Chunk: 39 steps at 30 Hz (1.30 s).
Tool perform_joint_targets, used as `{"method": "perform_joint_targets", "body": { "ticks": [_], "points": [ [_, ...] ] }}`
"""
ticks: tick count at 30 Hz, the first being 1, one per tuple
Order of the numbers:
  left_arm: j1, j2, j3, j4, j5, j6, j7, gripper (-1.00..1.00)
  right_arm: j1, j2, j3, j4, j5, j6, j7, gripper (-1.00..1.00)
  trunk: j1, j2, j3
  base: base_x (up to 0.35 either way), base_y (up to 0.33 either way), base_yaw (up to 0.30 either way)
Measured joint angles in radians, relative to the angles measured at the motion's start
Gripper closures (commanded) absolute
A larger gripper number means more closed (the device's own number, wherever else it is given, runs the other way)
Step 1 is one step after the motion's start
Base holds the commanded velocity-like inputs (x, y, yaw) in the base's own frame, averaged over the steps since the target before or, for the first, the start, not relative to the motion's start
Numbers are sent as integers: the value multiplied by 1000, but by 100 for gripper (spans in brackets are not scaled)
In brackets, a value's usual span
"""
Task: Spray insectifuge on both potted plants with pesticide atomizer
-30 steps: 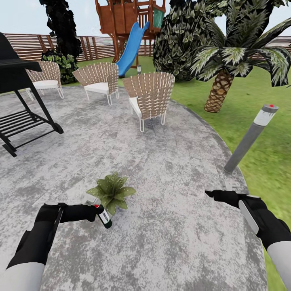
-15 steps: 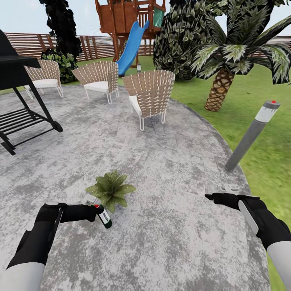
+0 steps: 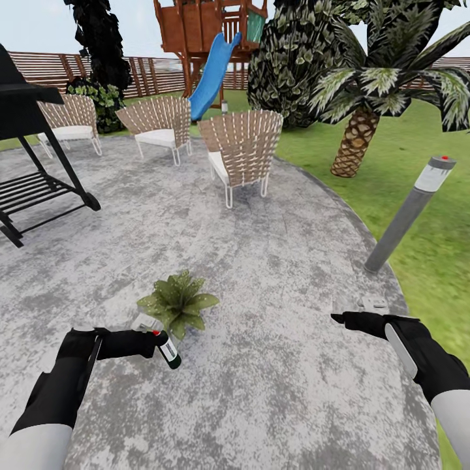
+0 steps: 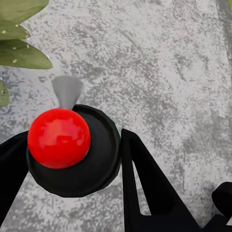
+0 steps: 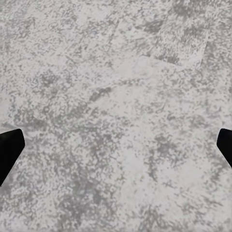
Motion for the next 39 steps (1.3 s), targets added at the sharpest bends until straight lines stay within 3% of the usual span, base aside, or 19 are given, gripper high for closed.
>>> {"method": "perform_joint_targets", "body": {
  "ticks": [7,20,32,39],
  "points": [
    [0,1,0,0,0,0,0,100,0,0,0,-1,0,0,0,-100,27,-49,-19,0,0,-171],
    [0,1,0,0,0,1,-1,100,0,0,0,-3,0,0,0,-100,27,-49,-13,0,0,-254],
    [0,1,0,0,0,0,0,100,0,0,0,-2,0,0,0,-100,73,-133,-49,0,0,-91],
    [0,1,0,0,1,-1,-1,100,0,0,0,-4,0,0,0,-100,73,-133,-46,0,0,-232]
  ]
}}
